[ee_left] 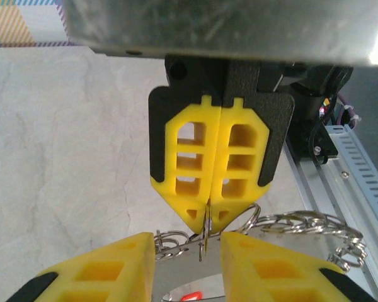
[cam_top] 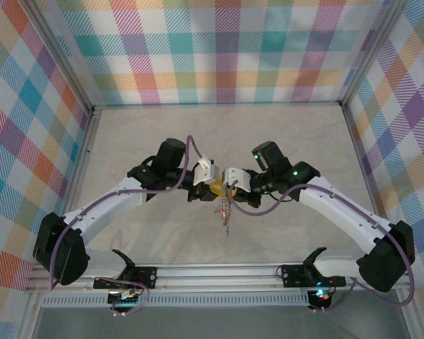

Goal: Put the keys on the keyring

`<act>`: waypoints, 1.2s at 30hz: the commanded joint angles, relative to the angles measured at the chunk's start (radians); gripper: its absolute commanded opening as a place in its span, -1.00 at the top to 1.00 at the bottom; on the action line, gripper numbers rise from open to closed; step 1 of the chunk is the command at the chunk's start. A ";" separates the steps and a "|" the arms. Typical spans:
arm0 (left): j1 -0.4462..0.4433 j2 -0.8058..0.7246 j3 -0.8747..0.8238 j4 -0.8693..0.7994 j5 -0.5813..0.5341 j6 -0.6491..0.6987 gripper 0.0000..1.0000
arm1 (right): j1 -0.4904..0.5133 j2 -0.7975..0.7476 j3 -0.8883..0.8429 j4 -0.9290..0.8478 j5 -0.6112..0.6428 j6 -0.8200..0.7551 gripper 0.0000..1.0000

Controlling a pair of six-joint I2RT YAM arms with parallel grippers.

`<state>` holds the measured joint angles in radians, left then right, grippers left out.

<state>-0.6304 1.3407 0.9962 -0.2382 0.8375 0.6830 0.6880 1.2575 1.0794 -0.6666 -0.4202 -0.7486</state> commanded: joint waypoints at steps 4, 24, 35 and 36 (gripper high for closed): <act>-0.014 0.029 -0.021 0.062 0.023 -0.016 0.37 | 0.004 0.016 0.020 -0.011 -0.024 0.005 1.00; -0.034 0.042 -0.001 0.011 0.013 0.023 1.00 | 0.004 0.007 0.018 0.040 -0.047 0.035 1.00; -0.022 0.006 -0.049 0.161 0.040 -0.104 1.00 | -0.031 -0.134 -0.155 0.253 -0.056 0.111 0.45; -0.020 0.004 -0.055 0.182 0.044 -0.119 1.00 | -0.033 -0.147 -0.170 0.268 -0.053 0.118 0.45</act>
<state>-0.6525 1.3827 0.9573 -0.1627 0.8371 0.6228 0.6643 1.1458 0.9501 -0.4984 -0.4389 -0.6689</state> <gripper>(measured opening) 0.049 0.272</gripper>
